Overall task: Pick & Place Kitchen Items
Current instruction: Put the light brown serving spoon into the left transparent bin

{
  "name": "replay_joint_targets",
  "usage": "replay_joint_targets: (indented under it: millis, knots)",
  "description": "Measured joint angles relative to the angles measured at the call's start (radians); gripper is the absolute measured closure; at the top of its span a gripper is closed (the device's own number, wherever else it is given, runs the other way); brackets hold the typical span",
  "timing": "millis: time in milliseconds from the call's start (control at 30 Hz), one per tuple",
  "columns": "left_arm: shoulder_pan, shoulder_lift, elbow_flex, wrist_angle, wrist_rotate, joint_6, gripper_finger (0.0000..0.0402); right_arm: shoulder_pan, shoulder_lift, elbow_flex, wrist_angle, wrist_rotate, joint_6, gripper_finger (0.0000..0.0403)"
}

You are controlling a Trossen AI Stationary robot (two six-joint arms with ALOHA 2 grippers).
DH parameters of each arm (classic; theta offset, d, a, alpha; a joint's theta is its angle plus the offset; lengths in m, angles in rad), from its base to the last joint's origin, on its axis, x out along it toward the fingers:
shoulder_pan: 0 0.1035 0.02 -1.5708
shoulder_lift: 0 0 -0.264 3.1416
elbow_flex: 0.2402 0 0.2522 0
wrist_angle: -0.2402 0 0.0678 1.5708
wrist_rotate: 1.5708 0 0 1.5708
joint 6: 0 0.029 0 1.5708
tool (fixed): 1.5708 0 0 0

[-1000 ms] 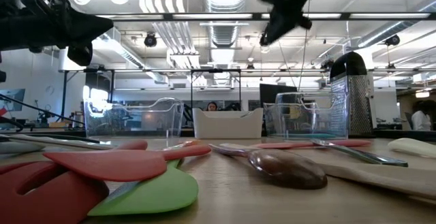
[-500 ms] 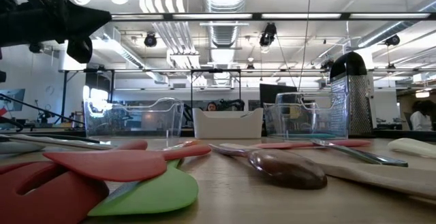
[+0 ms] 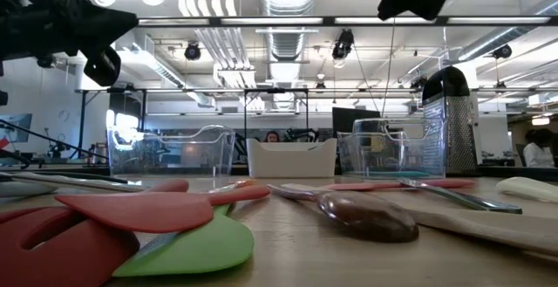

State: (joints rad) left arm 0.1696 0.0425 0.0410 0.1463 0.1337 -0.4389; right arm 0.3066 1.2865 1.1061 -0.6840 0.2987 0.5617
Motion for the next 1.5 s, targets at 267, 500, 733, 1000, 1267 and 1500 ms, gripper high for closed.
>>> replay_joint_targets:
  millis: [267,500,733,1000,1267,1500]
  knots:
    - [0.0,0.0,0.0,0.001,-0.001,0.011,0.0376,0.059,0.0,-0.14,0.184,0.001,0.142,0.0351]
    - [0.001,0.0,0.0,0.002,-0.049,0.084,0.0376,0.069,0.014,-0.2,0.484,-0.004,0.086,0.0351]
    - [0.0,0.0,0.0,-0.003,-0.047,0.084,0.0376,0.072,0.124,-0.141,0.504,-0.013,0.041,0.0342]
    - [0.0,0.001,-0.007,-0.014,-0.045,0.092,0.0376,0.089,0.294,0.077,0.337,-0.107,0.098,0.0279]
    - [0.0,0.013,-0.013,-0.031,-0.044,0.098,0.0376,0.143,0.489,0.35,-0.095,-0.161,0.356,0.0238]
    - [0.0,0.022,-0.013,-0.04,-0.044,0.099,0.0376,0.202,0.624,0.426,-0.177,-0.144,0.618,0.0234]
